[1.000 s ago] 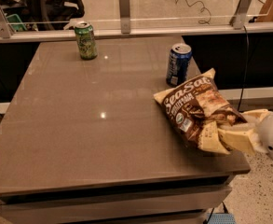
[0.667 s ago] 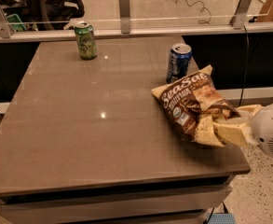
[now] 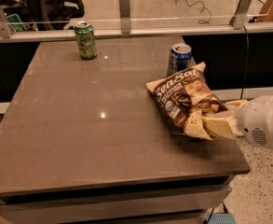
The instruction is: Move brown chip bag near pepsi can
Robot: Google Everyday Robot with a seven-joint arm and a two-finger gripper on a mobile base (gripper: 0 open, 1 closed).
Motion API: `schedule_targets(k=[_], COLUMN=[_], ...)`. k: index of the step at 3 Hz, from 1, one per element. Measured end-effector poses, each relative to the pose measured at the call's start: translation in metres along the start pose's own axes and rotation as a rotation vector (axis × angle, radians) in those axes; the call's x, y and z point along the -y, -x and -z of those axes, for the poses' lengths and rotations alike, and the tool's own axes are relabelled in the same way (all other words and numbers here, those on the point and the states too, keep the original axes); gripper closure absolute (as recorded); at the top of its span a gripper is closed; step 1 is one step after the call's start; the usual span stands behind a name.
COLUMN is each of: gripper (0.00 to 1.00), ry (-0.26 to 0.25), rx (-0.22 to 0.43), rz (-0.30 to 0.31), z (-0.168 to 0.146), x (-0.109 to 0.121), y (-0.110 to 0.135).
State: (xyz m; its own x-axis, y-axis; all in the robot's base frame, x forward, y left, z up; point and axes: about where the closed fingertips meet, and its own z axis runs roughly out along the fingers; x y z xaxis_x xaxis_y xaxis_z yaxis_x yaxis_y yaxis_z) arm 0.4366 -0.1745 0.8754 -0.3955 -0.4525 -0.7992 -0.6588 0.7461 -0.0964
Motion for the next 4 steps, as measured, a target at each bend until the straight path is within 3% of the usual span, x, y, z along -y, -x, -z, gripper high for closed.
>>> schedule_targets(k=[2,4], gripper=[0.41,0.0], ry=[0.044,0.047], rx=[-0.024,-0.023], rz=[-0.014,-0.01], z=[-0.0076,-0.0088], x=[-0.0058,-0.0077], y=[0.0018,0.0033])
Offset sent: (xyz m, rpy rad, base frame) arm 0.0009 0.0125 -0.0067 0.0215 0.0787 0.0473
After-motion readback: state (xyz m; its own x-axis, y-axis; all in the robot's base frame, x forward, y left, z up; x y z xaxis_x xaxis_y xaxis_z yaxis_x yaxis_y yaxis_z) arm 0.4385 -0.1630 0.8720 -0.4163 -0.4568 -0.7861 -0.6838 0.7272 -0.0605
